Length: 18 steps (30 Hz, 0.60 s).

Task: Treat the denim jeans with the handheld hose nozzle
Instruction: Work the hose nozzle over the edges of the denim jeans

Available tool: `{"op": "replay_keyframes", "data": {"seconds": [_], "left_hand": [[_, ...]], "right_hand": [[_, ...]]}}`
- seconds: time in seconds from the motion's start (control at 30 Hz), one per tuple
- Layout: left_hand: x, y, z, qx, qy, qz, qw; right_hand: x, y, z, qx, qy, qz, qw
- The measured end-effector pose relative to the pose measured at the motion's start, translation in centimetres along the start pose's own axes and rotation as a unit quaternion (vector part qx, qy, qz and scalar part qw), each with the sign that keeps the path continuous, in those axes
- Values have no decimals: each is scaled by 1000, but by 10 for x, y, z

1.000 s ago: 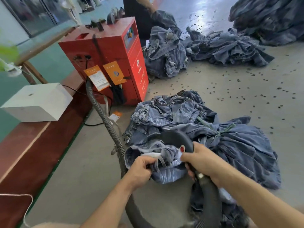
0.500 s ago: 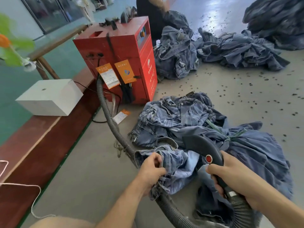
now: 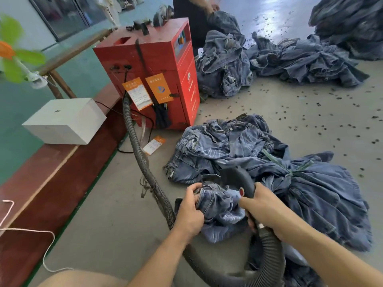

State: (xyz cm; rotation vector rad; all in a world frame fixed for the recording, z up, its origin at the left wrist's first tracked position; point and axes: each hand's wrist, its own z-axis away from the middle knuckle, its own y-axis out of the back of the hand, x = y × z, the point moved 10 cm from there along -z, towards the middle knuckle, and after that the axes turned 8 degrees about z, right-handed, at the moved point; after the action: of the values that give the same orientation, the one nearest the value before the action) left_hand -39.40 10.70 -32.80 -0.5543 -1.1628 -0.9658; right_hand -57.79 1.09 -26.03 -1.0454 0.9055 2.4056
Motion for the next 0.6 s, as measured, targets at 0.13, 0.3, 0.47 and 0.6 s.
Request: {"op": "replay_keyframes", "data": {"seconds": [0.13, 0.3, 0.47, 0.6], "left_hand": [[11, 16, -7, 31, -36, -25, 999], [4, 39, -12, 105, 4, 100, 989], [-48, 67, -7, 152, 277, 463, 828], [-53, 47, -8, 30, 362, 463, 809]], "right_hand": [[9, 1, 9, -41, -17, -65, 997], [-1, -25, 2, -79, -12, -46, 996], [32, 19, -15, 21, -62, -159, 985], [49, 20, -10, 24, -75, -172, 982]]}}
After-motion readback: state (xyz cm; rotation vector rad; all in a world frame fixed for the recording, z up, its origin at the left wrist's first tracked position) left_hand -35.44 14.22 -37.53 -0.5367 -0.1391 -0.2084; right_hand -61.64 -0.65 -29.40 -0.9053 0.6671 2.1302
